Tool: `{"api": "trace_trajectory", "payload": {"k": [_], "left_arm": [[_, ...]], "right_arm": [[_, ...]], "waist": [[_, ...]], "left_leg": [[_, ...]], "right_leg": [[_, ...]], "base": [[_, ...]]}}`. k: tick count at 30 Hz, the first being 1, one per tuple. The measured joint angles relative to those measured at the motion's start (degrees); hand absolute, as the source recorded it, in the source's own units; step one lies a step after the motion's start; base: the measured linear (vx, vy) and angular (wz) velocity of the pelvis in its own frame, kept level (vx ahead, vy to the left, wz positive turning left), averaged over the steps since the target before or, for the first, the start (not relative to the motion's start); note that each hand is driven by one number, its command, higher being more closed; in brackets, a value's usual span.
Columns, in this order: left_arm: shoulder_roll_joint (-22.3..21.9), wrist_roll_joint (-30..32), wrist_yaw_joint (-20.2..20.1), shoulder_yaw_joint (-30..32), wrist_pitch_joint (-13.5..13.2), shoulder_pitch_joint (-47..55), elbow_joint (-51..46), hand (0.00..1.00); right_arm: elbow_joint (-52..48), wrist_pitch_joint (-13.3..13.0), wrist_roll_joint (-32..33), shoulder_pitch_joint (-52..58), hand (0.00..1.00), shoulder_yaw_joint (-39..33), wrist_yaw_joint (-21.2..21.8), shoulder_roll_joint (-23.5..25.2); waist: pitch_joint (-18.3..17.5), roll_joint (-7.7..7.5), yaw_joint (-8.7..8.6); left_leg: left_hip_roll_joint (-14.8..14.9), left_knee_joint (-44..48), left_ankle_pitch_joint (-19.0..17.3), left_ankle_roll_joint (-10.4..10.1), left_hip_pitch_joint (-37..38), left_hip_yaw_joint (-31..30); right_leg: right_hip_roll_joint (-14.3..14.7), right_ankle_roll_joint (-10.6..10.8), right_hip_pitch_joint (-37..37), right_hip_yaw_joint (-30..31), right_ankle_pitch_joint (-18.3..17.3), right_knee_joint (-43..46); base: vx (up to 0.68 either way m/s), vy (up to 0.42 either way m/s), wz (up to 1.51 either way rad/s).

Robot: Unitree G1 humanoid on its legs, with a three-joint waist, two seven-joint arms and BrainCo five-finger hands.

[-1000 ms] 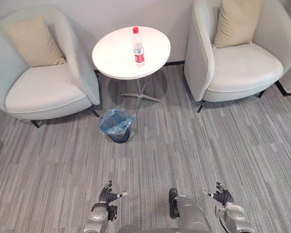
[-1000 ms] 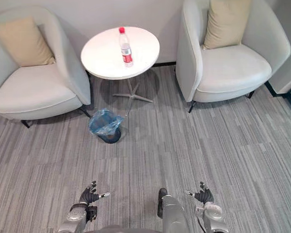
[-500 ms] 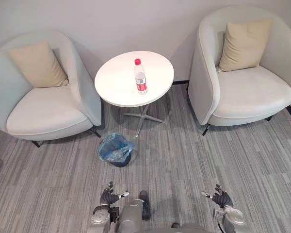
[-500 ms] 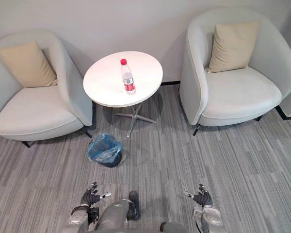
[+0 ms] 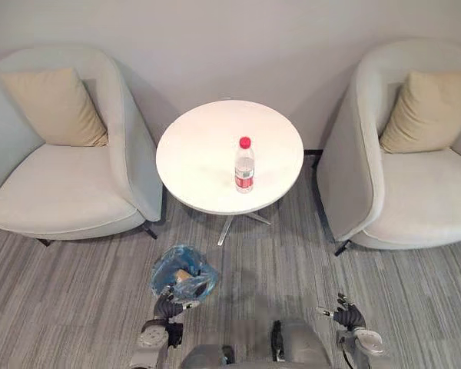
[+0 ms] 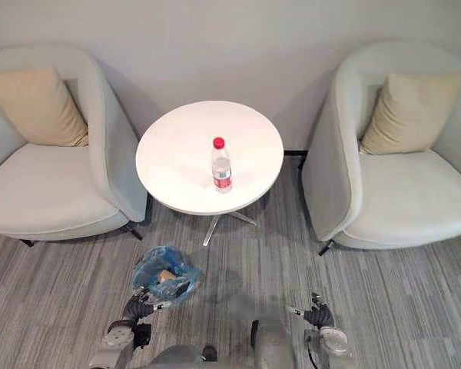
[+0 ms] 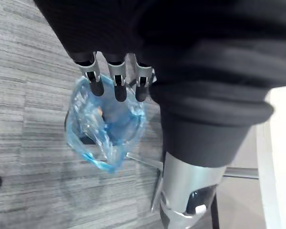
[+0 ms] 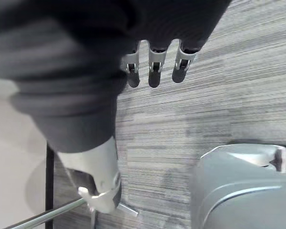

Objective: Gather rubbish on tea table into small bin, then transfer packed bag to large trash can.

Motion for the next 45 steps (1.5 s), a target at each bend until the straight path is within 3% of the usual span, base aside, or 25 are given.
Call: {"api": "trace_trajectory", "payload": {"k": [1, 2, 3, 6, 7, 8, 9, 12, 14, 15, 16, 17, 19, 22, 25, 29, 37, 45], "left_arm": [[0.0, 0.0, 0.0, 0.1, -0.2, 0.4, 0.0, 0.0], [0.1, 0.0, 0.0, 0.3, -0.3, 0.6, 0.1, 0.0], [-1.0, 0.0, -0.1, 0.4, -0.2, 0.3, 1.9, 0.0], [-3.0, 0.0, -0.2, 2.6, -0.2, 0.7, 2.1, 0.0], [-3.4, 0.0, -0.2, 2.9, -0.2, 0.6, 1.9, 0.0], [-4.4, 0.0, -0.2, 3.6, -0.2, 0.4, 1.4, 0.0], [-4.9, 0.0, -0.3, 3.7, -0.2, 0.4, 0.5, 0.0], [-5.1, 0.0, -0.3, 3.6, -0.2, 0.6, -1.0, 0.0], [-5.1, 0.0, -0.3, 3.5, -0.1, 0.7, -1.4, 0.0], [-5.1, -0.1, -0.3, 3.5, -0.1, 0.9, -1.3, 0.0], [-5.2, -0.1, -0.3, 3.4, 0.1, 0.9, -1.2, 0.0], [-4.6, -0.1, -0.2, 3.5, 0.1, 0.7, -0.9, 0.0], [-3.4, -0.1, -0.2, 3.5, 0.1, 0.7, -0.3, 0.0], [-2.1, -0.1, -0.2, 3.5, 0.2, 1.1, 1.8, 0.0], [-1.2, 0.0, -0.2, 3.5, 0.3, 1.3, 2.3, 0.0], [0.5, 0.0, -0.2, 3.5, 0.3, 1.3, 2.3, 0.0], [2.8, -0.1, -0.3, 3.8, 0.2, 2.0, 2.0, 0.0], [3.3, -0.1, -0.4, 3.8, 0.1, 3.7, 0.7, 0.0]], "right_arm": [[0.0, 0.0, 0.0, 0.6, 0.0, 0.0, 0.0, 0.1], [0.1, 0.0, 0.0, 0.9, 0.0, 0.0, 0.0, 0.2], [1.4, 0.1, 0.0, 0.5, 0.0, -0.2, 0.0, -0.7], [1.2, 0.1, 0.0, 0.2, 0.0, -0.4, 0.0, 0.0], [1.0, 0.1, 0.1, 0.6, 0.0, -0.4, 0.0, 0.3], [-0.5, 0.1, 0.1, 2.0, 0.0, -0.2, 0.0, 1.0], [-2.2, 0.1, 0.3, 3.3, 0.0, 0.1, -0.1, 1.6], [-3.9, -0.2, 1.5, 3.9, 0.0, -0.2, -0.1, 2.5], [-3.8, -0.2, 2.2, 3.9, 0.0, -0.6, -0.2, 2.4], [-3.5, -0.2, 2.3, 4.0, 0.0, -0.7, -0.2, 2.2], [-3.4, -0.1, 2.3, 4.0, 0.0, -0.7, -0.1, 1.6], [-2.4, 0.1, 2.2, 4.0, 0.0, -1.1, -0.2, 2.1], [-2.3, 0.2, 2.2, 4.0, 0.0, -1.1, -0.1, 2.8], [-2.3, 0.1, 1.8, 3.9, 0.0, -1.6, -0.2, 2.7], [-2.4, 0.0, 1.6, 3.3, 0.0, -1.6, -0.3, 2.4], [-4.5, 0.0, 0.6, 2.7, 0.0, -1.5, -0.3, 1.5], [-17.2, -0.8, -0.7, 3.2, 0.0, -1.2, -0.1, -6.2], [-24.6, -2.4, -2.3, 3.2, 0.0, 1.0, 1.3, -8.3]], "waist": [[-0.6, -0.99, 0.11], [-0.8, -1.72, 0.09], [-1.1, 0.14, 0.26], [-1.5, 1.58, 0.12], [-1.4, 1.56, 0.11], [-1.1, 1.6, 0.07], [-0.6, 1.24, 0.35], [-0.4, 0.19, 1.1], [-0.6, 0.83, 1.75], [-0.8, 1.41, 1.68], [-1.3, 2.83, 1.58], [-1.3, 2.94, 1.59], [-1.6, 0.79, 1.72], [-1.9, -0.56, 1.71], [-2.0, -0.48, 1.75], [-2.1, -0.38, 1.74], [-3.3, -0.37, 1.63], [-3.7, -0.75, 1.7]], "left_leg": [[0.0, 0.0, -1.3, -2.7, 1.2, -0.2], [-0.4, 0.2, -2.2, -3.9, 1.7, -0.8], [1.9, 0.4, -3.1, -4.9, 2.5, -2.6], [5.3, 6.5, -2.2, -6.6, 1.1, -3.0], [6.0, 10.2, -1.7, -7.4, -0.3, -2.9], [7.9, 20.7, -0.3, -9.2, -4.4, -2.8], [10.3, 30.0, -0.6, -9.1, -8.0, -1.3], [13.5, 32.6, -0.8, -8.6, -12.9, 3.7], [13.1, 24.1, -0.6, -8.4, -14.4, 5.3], [12.2, 17.6, 0.8, -8.3, -13.8, 5.2], [11.2, 9.6, 6.1, -7.7, -13.0, 4.6], [10.6, 7.4, 5.5, -7.5, -11.7, 4.3], [8.3, 3.9, 6.7, -6.7, -10.8, 4.4], [6.2, 0.3, 7.9, -5.7, -8.6, 5.4], [4.6, -1.7, 8.6, -5.2, -7.3, 5.6], [4.3, -2.9, 9.3, -5.2, -7.0, 5.4], [3.9, -6.5, 11.2, -5.3, -5.8, 4.3], [3.3, -7.3, 11.4, -5.1, -5.8, 3.5]], "right_leg": [[-0.2, -0.2, 0.7, 2.1, 8.0, -9.9], [-0.8, -0.3, 0.8, 2.2, 15.8, -10.9], [0.6, -2.1, 0.5, 1.2, 13.9, -7.6], [2.3, -4.6, 3.3, -2.1, 10.3, -8.0], [2.4, -5.1, 4.6, -2.9, 9.8, -8.4], [2.8, -6.0, 8.3, -4.6, 9.0, -10.3], [3.3, -7.0, 11.9, -6.2, 8.4, -12.0], [3.2, -7.4, 16.2, -7.6, 8.0, -14.9], [2.9, -6.8, 17.0, -7.8, 7.9, -16.0], [2.9, -6.3, 17.1, -7.9, 7.8, -16.2], [3.6, -5.6, 17.1, -8.1, 7.4, -16.1], [3.2, -4.8, 17.2, -7.8, 7.0, -16.0], [1.3, -3.8, 17.2, -7.7, 7.0, -16.1], [-0.1, -3.0, 17.8, -7.0, 7.1, -17.0], [-0.9, -2.4, 18.5, -6.6, 7.2, -17.7], [-1.0, -2.3, 18.2, -6.5, 7.2, -17.8], [-0.5, -2.4, 18.1, -6.3, 8.2, -19.7], [-0.8, -2.0, 18.4, -6.3, 8.8, -20.9]], "base": [[0.41, -0.175, 0.55], [0.42, -0.219, 0.46], [0.32, -0.198, 0.29], [0.43, -0.319, 0.34], [0.3, -0.266, 0.63], [0.25, -0.22, 0.63], [0.22, -0.198, 0.61], [0.12, -0.123, 0.27], [0.11, 0.004, 0.07], [0.13, 0.101, 0.11], [0.12, 0.124, 0.14], [0.16, 0.137, 0.15], [0.12, 0.089, 0.11], [0.08, 0.069, 0.01], [0.03, 0.068, 0.01], [-0.01, 0.004, 0.01], [-0.03, -0.013, 0.0], [0.0, 0.002, 0.0]]}}
